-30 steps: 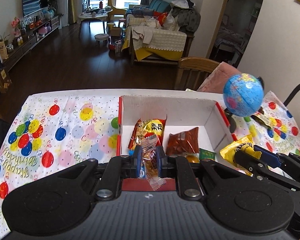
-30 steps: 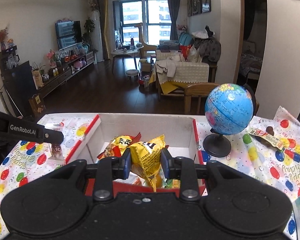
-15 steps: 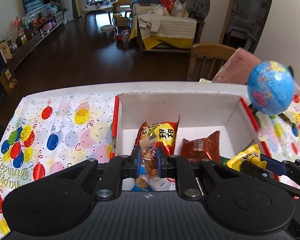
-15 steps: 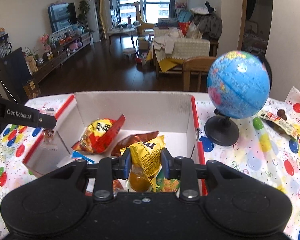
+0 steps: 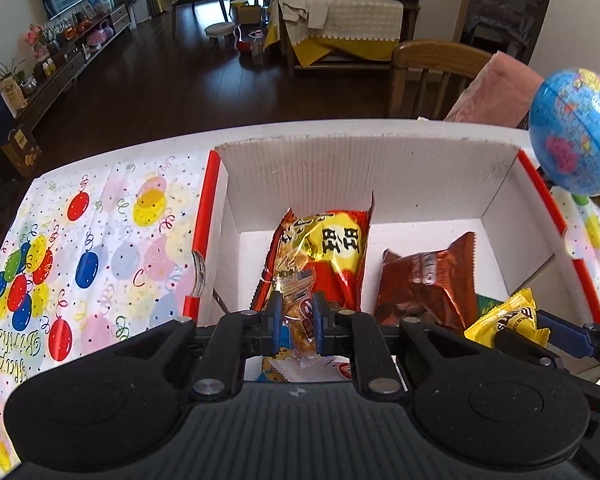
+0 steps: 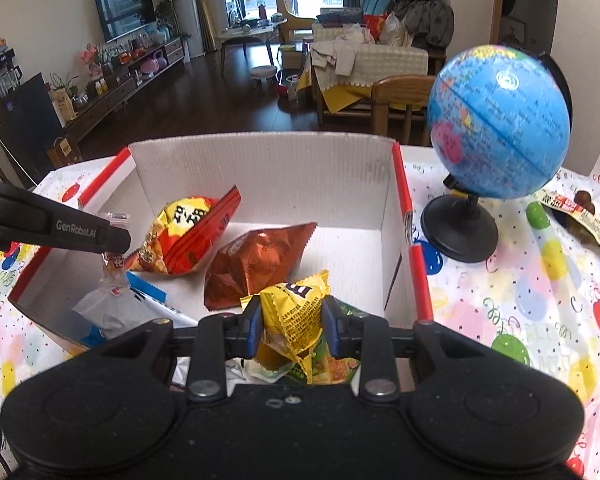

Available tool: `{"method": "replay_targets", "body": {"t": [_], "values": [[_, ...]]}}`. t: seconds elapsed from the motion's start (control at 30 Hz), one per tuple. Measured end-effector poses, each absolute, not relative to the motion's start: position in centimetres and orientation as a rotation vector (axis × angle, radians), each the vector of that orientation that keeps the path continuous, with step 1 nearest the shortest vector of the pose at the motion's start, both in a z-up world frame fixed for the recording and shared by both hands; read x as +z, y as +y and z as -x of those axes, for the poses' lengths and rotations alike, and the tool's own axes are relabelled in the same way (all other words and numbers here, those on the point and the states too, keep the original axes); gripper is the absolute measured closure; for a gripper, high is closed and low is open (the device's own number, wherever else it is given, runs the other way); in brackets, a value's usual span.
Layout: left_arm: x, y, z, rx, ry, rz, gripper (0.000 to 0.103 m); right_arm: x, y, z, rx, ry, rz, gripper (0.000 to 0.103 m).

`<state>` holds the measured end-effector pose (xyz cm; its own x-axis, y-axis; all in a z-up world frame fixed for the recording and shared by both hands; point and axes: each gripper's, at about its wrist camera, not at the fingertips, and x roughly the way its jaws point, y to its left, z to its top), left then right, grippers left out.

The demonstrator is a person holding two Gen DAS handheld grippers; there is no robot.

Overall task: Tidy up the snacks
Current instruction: 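Carry both items into the red box and open both tools, then withdraw both tools from the box toward the remaining candies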

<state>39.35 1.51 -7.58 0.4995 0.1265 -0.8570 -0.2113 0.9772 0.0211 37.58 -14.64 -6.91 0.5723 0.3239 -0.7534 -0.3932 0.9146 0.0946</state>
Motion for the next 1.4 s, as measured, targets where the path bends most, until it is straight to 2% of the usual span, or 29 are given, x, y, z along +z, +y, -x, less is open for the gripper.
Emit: {"method": "replay_targets", "body": {"t": [0.33,0.43,0.5,0.57,0.6,0.67,0.93,1.07,1.23,1.3,1.4], "values": [[-8.5,2.0,-39.2,0.217,1.087,0.113,0.087,-7.2,-14.7,-37.1,0.418,0.875,0.089,0.07],[-8.3,2.1,-38.8,0.206,1.087,0.127,0.083,-7.0,-14.9,-36.9,0.416,0.873,0.084,0.068],[-8.1,2.2,-38.3,0.195,1.087,0.146,0.072,-6.8,-15.1,-36.6,0.415,0.869,0.079,0.065],[-7.9,2.3,-37.9,0.195,1.08,0.154,0.067,-6.5,-15.2,-36.1,0.415,0.864,0.076,0.064],[-7.8,2.3,-37.6,0.191,1.077,0.156,0.058,-6.3,-15.3,-36.0,0.414,0.86,0.076,0.063],[-7.3,2.3,-37.0,0.191,1.057,0.16,0.047,-5.8,-15.3,-35.4,0.414,0.851,0.071,0.061],[-4.6,2.4,-33.9,0.169,0.989,0.169,0.047,-3.4,-15.9,-32.7,0.404,0.803,0.046,0.048],[-3.2,2.6,-31.6,0.148,0.957,0.17,0.042,-2.2,-15.9,-31.0,0.403,0.777,0.034,0.04],[-1.7,3.0,-28.7,0.128,0.928,0.177,0.04,-0.8,-15.7,-28.5,0.41,0.747,0.025,0.034],[-1.2,3.2,-27.6,0.122,0.92,0.182,0.033,-0.2,-15.6,-27.3,0.414,0.731,0.018,0.03],[-0.4,3.4,-25.8,0.11,0.903,0.192,0.032,0.6,-15.6,-25.8,0.417,0.71,0.006,0.024]]}}
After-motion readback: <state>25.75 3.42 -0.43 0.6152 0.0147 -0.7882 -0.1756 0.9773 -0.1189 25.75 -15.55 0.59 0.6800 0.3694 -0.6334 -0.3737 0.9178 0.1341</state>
